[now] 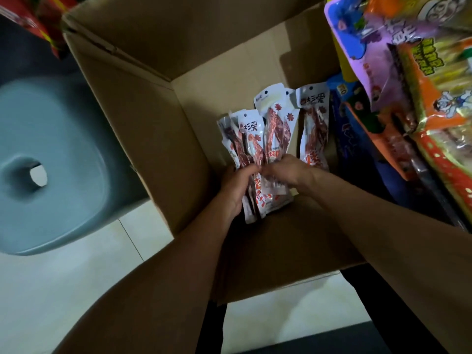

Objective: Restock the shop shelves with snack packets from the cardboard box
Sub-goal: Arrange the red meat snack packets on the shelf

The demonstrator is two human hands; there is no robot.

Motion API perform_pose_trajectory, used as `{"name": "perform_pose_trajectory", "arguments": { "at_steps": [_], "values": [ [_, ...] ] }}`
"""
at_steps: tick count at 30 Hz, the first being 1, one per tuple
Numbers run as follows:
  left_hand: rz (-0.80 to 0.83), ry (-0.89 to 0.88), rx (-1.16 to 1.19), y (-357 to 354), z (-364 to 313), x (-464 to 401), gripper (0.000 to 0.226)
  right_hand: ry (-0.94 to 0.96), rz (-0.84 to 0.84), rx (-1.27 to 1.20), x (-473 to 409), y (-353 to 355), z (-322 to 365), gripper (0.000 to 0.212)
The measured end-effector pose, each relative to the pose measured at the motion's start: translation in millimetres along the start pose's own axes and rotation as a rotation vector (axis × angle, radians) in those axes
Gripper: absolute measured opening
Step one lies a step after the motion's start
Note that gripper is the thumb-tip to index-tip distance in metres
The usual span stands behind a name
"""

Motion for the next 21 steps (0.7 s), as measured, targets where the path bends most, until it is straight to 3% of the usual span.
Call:
{"name": "perform_pose_trajectory", "arguments": {
  "at_steps": [2,6,9,12,21],
  "values": [
    [0.006,0.013,0.024,-2,-4,14,0.045,-0.017,-0.066,0.002,13,-2,5,0.024],
    [0.03,0.035,0.083,7,-17,47,0.035,-0.041,-0.096,-0.115,51,2,8,0.016],
    [0.088,0.063,0.002,18,-37,85,0.039,-0.066,-0.119,-0.24,90,9,11,0.033],
    [0.082,-0.001,-0.088,25,-66,132,0.04,-0.049,-0.159,-0.285,129,15,23,0.03],
    [0.174,-0.04,-0.091,65,-160,309,0.028,0.033,-0.103,-0.378,304,60,90,0.061]
  ]
}}
Point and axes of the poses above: each hand's wrist, its own x-axis away from the middle knuckle, its own y-axis out of the back of the hand, z = x × y, the point moved 1 cm from there along -x, towards the middle knuckle, and after that the axes turned 6 degrees about -z, right-handed, at the moved point
